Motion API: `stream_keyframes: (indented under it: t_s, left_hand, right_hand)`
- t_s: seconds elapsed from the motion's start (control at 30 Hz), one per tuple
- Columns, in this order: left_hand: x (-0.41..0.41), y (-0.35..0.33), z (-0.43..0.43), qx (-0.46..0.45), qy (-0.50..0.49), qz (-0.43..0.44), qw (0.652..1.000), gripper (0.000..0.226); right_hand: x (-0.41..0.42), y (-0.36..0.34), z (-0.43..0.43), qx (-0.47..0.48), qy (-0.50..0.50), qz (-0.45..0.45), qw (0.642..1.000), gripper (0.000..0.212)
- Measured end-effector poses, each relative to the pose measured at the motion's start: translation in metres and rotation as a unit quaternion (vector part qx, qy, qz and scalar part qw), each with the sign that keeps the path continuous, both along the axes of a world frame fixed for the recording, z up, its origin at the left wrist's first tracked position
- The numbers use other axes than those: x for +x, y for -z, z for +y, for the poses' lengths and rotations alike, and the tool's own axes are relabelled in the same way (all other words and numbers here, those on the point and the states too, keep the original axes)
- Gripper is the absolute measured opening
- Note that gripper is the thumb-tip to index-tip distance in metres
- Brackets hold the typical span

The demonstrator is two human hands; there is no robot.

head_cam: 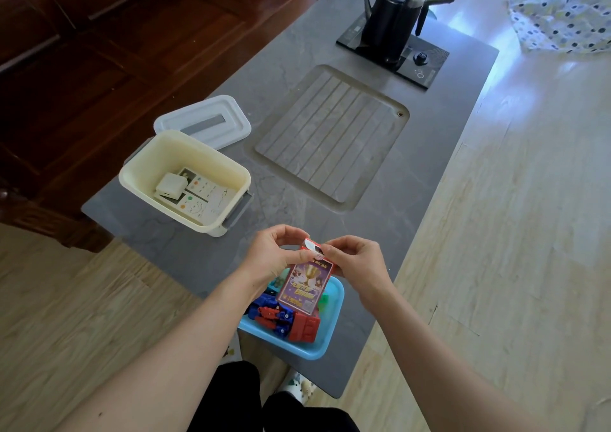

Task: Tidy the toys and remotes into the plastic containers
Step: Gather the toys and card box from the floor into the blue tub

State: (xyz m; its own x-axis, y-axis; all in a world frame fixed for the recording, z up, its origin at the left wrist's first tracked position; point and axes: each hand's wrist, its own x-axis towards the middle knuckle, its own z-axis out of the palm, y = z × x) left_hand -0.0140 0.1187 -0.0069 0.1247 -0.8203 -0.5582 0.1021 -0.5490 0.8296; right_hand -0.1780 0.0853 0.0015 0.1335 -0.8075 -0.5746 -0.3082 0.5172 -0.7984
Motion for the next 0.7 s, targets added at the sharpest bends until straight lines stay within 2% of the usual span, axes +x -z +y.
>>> stream_keyframes:
  t_s: [0.1,0.17,0.3,0.4,0.5,0.57,0.7]
  left_hand:
    - [0.003,0.004,-0.002,0.003,-0.007,-0.015,1.000,0.027]
    - [0.004,0.007,-0.002,0.006,-0.005,-0.011,1.000,0.025]
    - [0.006,0.011,0.001,0.030,0.031,0.033,0.999,0.022]
    - [0.008,0.014,0.007,0.046,0.075,0.020,0.996,0.027]
    - [0.009,0.019,0.011,0.063,0.069,0.017,0.995,0.043]
    - [0.010,0.020,0.015,0.074,0.098,0.005,0.992,0.051]
    - [0.012,0.026,0.020,0.054,0.115,-0.013,0.992,0.038]
  right_hand:
    - [-0.001,-0.003,0.000,0.049,-0.017,-0.037,0.998,0.021]
    - [-0.001,-0.004,0.000,0.051,-0.011,-0.045,0.998,0.021]
    - [0.001,0.001,0.001,0.030,0.016,-0.024,0.999,0.019]
    - [0.003,0.008,0.008,0.022,-0.002,0.017,1.000,0.016]
    - [0.005,0.014,0.013,0.042,0.043,0.015,0.998,0.015]
    - [0.006,0.016,0.012,0.062,0.087,0.003,0.994,0.014]
    - [0.006,0.013,0.008,0.102,0.148,-0.058,0.982,0.019]
